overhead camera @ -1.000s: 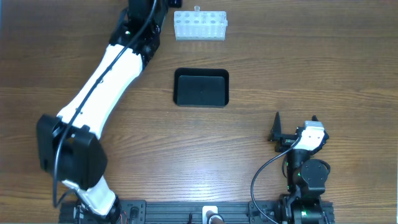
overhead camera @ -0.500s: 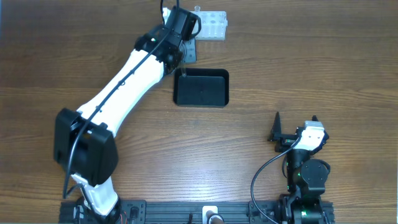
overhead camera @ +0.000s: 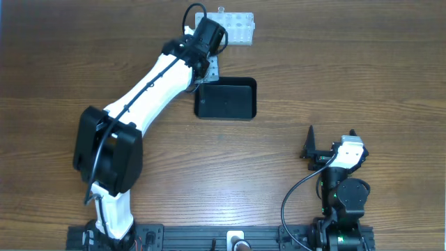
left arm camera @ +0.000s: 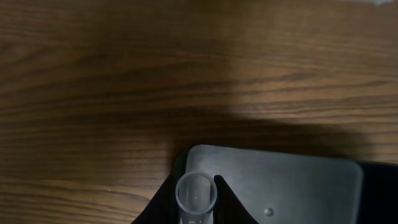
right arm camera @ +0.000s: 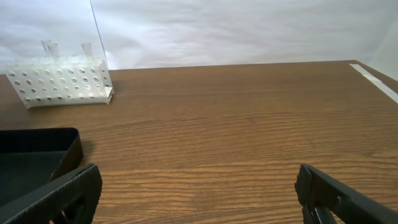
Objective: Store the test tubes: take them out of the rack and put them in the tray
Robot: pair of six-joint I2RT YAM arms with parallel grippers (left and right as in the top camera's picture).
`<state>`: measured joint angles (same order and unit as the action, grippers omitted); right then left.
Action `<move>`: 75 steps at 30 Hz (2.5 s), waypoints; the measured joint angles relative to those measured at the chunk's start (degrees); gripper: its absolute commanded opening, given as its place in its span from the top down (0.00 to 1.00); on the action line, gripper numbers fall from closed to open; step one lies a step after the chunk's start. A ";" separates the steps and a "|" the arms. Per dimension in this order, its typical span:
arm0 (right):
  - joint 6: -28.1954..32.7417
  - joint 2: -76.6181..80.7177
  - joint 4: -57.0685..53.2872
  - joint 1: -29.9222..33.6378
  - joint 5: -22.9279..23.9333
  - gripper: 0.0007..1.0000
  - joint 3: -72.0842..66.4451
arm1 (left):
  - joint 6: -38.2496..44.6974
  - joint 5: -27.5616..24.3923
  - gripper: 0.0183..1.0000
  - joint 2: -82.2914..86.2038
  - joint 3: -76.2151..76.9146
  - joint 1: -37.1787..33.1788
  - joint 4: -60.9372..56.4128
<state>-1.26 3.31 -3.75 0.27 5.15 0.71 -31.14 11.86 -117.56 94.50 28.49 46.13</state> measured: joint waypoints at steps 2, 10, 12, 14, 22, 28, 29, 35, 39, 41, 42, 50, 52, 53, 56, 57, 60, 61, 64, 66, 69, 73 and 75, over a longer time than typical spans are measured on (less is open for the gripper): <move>0.00 0.00 0.00 0.00 -0.02 0.01 0.00 | 0.00 0.00 0.98 -1.18 0.00 0.15 0.07; -0.02 0.00 0.00 0.00 0.00 0.01 0.00 | 0.11 0.00 0.94 -4.28 0.00 0.66 -0.02; 0.02 0.00 0.00 0.00 0.00 0.01 0.00 | 0.22 0.02 0.94 -4.28 0.00 0.66 -0.13; -0.04 0.00 0.00 0.00 0.00 0.01 0.00 | 0.22 0.02 0.92 -4.28 0.00 0.66 -0.11; 0.00 0.00 0.00 0.00 0.00 0.01 0.00 | 0.42 0.22 0.79 -4.28 0.00 0.66 -0.50; -0.02 0.00 0.00 0.00 -0.02 0.01 0.00 | 1.31 0.55 0.74 -4.28 0.00 0.66 -2.40; -0.02 0.00 0.00 0.00 0.00 0.01 0.00 | 1.81 0.74 0.73 -4.28 0.00 0.66 -3.41; -0.07 0.00 0.00 0.00 0.00 0.01 0.00 | 6.08 3.98 0.56 -4.28 3.02 0.66 -7.43; 0.00 0.00 0.00 0.00 0.00 0.01 0.00 | 11.06 6.99 0.55 -4.26 9.73 0.63 -12.50; -0.02 0.00 0.00 0.00 -0.02 0.01 0.00 | 14.32 8.02 0.54 -4.11 11.98 0.55 -17.33; -0.02 0.00 0.00 0.00 0.00 0.01 0.00 | 16.52 8.33 0.52 -3.91 12.44 0.46 -21.33; -0.02 0.00 0.00 0.00 -0.02 0.01 0.00 | 28.30 3.26 0.44 -3.85 12.87 -2.62 -34.49; -0.07 0.00 0.00 0.00 0.00 0.01 0.00 | 30.21 0.24 0.42 -3.96 12.87 -3.96 -36.15; 0.00 0.00 0.00 0.00 0.00 0.01 0.00 | 31.15 -1.46 0.42 -4.13 12.87 -4.68 -37.13; -0.02 0.00 0.00 0.00 0.00 0.01 0.00 | 33.62 -6.73 0.41 -5.42 12.90 -6.64 -40.44; -0.07 0.00 0.00 0.00 0.00 0.01 0.00 | 34.42 -8.37 0.40 -6.10 12.94 -7.21 -41.40; -0.02 0.00 0.00 0.00 0.00 0.01 0.00 | 36.28 -12.39 0.18 -8.68 12.98 -8.28 -43.19; -0.02 0.00 0.00 0.00 0.00 0.01 0.00 | 36.54 -13.73 0.14 -9.84 12.98 -8.41 -43.47; -0.02 0.00 0.00 0.00 0.00 0.01 0.00 | 37.18 -16.76 0.13 -12.39 12.98 -8.39 -43.80; -0.02 0.00 0.02 0.00 0.00 0.01 0.00 | 37.38 -18.14 0.13 -13.51 12.98 -8.26 -43.74; 0.00 0.00 0.00 0.00 0.00 0.01 0.00 | 37.55 -19.41 0.14 -14.16 12.98 -8.15 -43.78; -0.04 0.00 0.00 0.00 0.00 0.01 0.00 | 37.59 -20.09 0.19 -14.19 12.98 -8.26 -44.26; 0.00 0.00 0.00 0.00 0.00 0.01 0.00 | 37.57 -20.24 0.26 -14.19 12.98 -8.31 -44.37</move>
<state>-1.26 3.31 -3.75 0.27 5.15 0.71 6.44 -8.38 -131.74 107.48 20.18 1.76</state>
